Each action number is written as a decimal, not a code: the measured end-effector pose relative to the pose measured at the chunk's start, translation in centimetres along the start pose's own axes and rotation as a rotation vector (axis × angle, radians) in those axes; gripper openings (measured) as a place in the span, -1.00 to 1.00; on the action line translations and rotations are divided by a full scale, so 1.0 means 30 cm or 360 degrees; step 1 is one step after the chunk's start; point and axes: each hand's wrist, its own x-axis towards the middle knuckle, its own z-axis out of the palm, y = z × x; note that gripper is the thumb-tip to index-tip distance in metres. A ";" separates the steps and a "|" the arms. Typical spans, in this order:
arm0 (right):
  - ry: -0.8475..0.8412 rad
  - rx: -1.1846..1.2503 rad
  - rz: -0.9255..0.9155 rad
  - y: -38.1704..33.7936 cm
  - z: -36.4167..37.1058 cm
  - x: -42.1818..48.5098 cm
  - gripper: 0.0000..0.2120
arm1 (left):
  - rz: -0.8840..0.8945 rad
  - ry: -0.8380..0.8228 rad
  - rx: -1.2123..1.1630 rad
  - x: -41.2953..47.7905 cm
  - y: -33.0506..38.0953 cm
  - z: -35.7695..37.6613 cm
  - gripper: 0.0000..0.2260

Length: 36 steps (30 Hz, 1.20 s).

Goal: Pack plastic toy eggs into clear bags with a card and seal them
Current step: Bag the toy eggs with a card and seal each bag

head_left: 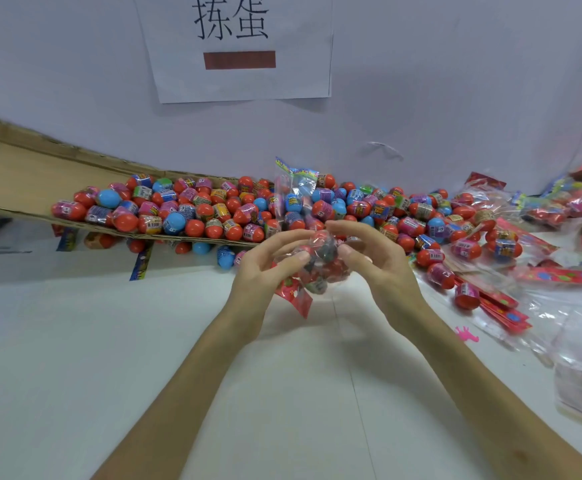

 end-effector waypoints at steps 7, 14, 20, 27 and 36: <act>-0.0057 -0.0219 -0.0069 0.000 0.009 -0.016 -0.66 | 0.0168 0.0264 0.0478 0.015 -0.005 -0.031 -0.82; -0.0109 -0.0280 -0.0034 -0.013 0.007 -0.019 -0.68 | 0.0225 0.0183 0.0412 0.003 0.003 -0.025 -0.85; -0.0119 -0.0302 -0.0018 -0.011 0.008 -0.021 -0.66 | 0.0166 0.0107 0.0244 0.002 0.016 -0.023 -0.80; -0.0162 -0.0273 -0.0027 -0.005 0.014 -0.027 -0.60 | 0.0017 -0.0057 0.0023 0.000 0.001 -0.024 -0.97; -0.0336 -0.0423 -0.0148 -0.014 0.015 -0.030 -0.70 | 0.0021 -0.0172 0.0212 -0.004 0.009 -0.018 -0.84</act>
